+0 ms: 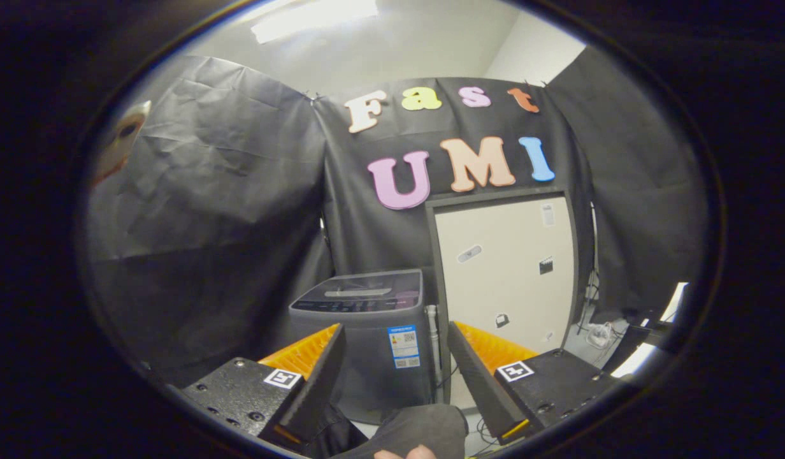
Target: Put the clothes into the washing machine and then close the washing machine lid.
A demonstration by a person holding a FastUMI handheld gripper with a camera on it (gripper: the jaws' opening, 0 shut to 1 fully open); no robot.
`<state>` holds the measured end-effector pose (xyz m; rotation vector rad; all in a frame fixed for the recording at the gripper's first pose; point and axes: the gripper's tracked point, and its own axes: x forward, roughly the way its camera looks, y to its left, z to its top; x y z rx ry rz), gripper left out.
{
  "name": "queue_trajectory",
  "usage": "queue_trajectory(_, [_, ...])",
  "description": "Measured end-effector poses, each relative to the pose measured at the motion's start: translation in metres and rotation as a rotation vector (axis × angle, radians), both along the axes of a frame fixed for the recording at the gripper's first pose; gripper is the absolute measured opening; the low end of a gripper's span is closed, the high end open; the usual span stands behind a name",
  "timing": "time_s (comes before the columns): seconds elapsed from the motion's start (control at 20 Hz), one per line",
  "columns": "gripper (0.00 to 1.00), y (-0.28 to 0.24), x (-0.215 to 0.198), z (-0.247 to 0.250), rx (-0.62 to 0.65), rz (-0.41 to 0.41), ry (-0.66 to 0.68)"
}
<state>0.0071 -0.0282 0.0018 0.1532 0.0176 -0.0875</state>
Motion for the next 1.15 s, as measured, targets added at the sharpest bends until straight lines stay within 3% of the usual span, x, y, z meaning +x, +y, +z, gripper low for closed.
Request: queue_trajectory(1.15, [0.96, 0.0020, -0.0036, -0.0103, -0.030, -0.011, 0.053])
